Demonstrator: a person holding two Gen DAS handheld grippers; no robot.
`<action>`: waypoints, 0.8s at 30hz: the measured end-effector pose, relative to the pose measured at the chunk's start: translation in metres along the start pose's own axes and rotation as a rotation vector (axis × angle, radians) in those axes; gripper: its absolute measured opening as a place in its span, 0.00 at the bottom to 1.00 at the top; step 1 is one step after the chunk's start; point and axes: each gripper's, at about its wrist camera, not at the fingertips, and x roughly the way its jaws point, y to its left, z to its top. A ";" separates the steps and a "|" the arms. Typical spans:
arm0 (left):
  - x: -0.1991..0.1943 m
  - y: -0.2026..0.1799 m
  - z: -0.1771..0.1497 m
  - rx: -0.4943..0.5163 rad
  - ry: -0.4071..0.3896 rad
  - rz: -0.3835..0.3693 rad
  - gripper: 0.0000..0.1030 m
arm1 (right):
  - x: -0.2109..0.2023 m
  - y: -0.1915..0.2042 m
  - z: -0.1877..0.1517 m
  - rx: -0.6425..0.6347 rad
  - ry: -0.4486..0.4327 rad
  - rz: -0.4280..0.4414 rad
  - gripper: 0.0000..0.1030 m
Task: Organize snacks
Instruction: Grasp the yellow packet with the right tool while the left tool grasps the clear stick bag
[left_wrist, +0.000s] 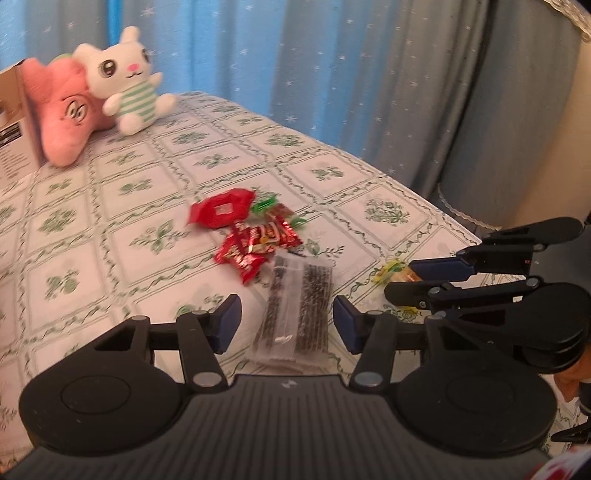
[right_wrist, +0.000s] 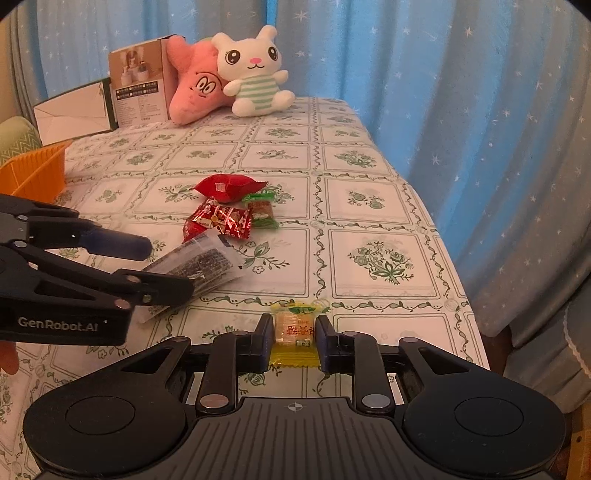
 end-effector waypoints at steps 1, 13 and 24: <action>0.002 -0.001 0.001 0.013 0.000 -0.005 0.48 | 0.000 0.000 0.000 0.003 0.002 -0.001 0.23; 0.012 -0.003 -0.003 0.031 0.031 -0.005 0.34 | -0.001 0.002 0.004 0.020 0.029 -0.015 0.22; -0.045 0.009 -0.041 -0.146 0.037 0.107 0.33 | -0.024 0.018 0.012 0.068 -0.043 0.039 0.21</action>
